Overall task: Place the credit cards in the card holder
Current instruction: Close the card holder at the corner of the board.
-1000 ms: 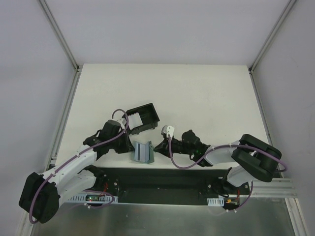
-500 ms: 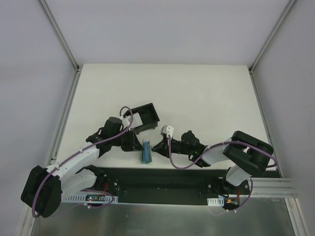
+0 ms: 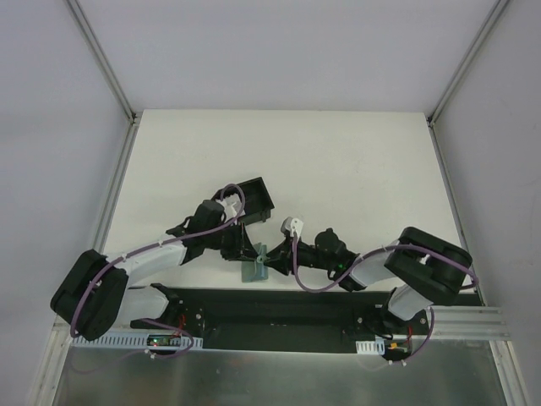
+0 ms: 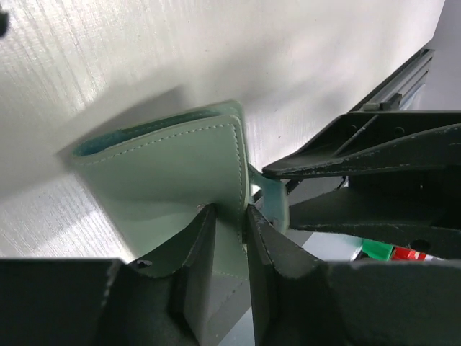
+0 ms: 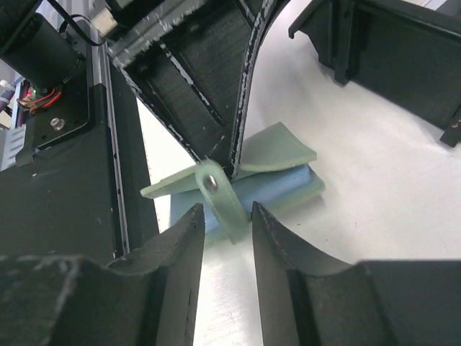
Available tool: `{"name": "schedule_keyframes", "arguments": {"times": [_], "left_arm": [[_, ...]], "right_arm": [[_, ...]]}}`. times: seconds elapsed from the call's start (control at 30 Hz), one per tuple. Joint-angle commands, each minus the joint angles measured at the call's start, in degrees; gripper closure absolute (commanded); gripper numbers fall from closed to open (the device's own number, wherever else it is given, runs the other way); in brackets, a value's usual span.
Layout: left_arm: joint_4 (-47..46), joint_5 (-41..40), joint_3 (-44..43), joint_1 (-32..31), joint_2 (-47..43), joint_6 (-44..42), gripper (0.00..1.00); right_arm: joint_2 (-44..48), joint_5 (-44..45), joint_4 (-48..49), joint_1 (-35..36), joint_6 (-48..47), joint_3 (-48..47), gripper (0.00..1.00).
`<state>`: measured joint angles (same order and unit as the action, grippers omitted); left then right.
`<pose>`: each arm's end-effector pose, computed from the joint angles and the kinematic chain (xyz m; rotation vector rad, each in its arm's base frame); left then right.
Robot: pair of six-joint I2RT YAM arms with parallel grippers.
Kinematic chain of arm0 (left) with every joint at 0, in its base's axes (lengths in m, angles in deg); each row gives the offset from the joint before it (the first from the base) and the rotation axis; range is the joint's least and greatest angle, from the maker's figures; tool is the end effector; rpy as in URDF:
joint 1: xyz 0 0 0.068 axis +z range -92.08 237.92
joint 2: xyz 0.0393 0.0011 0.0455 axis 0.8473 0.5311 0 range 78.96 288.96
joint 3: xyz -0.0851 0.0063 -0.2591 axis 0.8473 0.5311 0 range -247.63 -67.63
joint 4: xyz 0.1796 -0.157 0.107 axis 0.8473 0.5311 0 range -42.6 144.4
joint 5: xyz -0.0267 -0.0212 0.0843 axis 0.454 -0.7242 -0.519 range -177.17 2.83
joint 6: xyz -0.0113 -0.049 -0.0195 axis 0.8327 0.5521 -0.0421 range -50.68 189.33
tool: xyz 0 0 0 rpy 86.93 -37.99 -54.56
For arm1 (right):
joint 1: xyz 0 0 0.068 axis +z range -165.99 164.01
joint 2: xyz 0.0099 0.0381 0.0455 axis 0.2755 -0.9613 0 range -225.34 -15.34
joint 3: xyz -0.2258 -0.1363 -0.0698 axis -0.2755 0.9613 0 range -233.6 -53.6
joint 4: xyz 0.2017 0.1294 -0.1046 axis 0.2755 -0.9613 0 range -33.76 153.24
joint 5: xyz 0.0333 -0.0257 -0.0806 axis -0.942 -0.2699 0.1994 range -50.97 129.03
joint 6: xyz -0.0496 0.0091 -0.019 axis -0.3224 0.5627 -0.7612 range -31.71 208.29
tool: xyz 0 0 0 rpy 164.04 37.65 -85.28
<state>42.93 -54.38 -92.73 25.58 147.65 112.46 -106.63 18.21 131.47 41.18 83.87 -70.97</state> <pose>0.1786 -0.1359 0.1684 0.1117 2.4831 -1.2896 0.1293 0.2239 0.1480 -1.1390 1.3460 0.9857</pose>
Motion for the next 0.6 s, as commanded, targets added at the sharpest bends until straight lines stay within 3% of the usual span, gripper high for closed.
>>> {"name": "schedule_keyframes", "arguments": {"times": [0.0,0.17,0.33,0.57], "left_arm": [[-0.7,-2.7,0.0,-0.6,2.8,0.1,0.76],[-1.2,-2.8,-1.4,-1.8,6.4,-0.1,0.74],[-0.8,-2.6,-1.9,-2.2,4.8,-0.2,0.67],[3.1,-4.5,-1.9,-2.2,-1.4,-2.7,0.64]], "right_arm": [[6.4,2.4,-3.8,0.1,1.7,0.1,0.64],[15.3,7.2,-14.1,0.0,0.7,0.8,0.60],[22.9,16.3,-35.4,-0.1,2.9,-4.9,0.58],[23.3,25.0,-50.7,-0.3,15.0,-12.2,0.60]]}}
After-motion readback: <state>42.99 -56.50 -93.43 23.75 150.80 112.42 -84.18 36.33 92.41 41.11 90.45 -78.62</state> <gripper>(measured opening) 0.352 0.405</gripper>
